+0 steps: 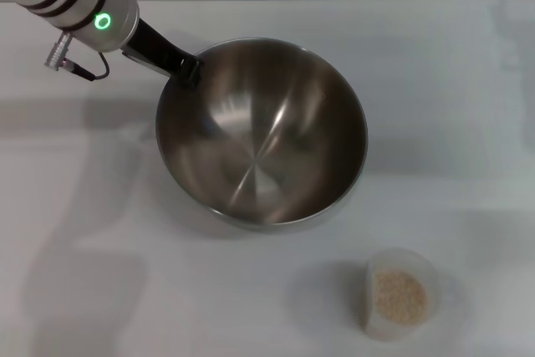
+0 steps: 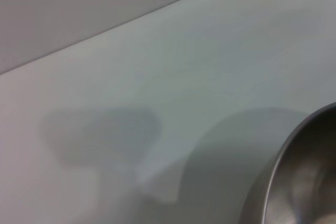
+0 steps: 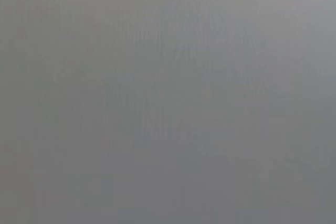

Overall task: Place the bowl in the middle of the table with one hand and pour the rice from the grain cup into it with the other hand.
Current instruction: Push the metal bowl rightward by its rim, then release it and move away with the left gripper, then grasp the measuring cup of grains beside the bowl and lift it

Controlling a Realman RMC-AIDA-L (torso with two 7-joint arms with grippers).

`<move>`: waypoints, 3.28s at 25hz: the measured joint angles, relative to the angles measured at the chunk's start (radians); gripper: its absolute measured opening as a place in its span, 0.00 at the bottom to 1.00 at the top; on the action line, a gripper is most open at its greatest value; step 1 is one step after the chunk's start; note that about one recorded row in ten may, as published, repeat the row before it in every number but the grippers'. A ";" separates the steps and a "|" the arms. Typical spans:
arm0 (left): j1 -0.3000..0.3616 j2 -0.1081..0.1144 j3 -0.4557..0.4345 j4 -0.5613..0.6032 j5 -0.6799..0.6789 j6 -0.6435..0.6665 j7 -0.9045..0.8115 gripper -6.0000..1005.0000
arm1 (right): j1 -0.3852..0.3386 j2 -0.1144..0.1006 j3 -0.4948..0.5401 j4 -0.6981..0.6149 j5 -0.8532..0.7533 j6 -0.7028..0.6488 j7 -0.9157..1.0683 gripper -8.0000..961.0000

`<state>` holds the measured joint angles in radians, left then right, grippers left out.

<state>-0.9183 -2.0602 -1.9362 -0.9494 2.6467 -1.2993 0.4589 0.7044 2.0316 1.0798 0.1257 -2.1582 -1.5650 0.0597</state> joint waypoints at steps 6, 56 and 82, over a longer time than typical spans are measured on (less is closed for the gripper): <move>0.002 0.002 -0.007 0.043 0.000 0.029 0.000 0.09 | -0.002 0.000 0.000 0.002 0.000 -0.002 0.000 0.73; 0.535 0.003 0.256 0.210 0.215 2.261 -0.537 0.46 | -0.557 0.051 -0.537 0.191 -0.203 -0.216 0.101 0.73; 0.500 0.003 0.215 0.262 0.240 2.247 -0.482 0.46 | -0.874 0.054 -0.763 0.056 -0.203 -0.277 0.002 0.73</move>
<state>-0.4183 -2.0569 -1.7211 -0.6873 2.8871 0.9472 -0.0235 -0.1692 2.0854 0.3164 0.1821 -2.3610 -1.8422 0.0622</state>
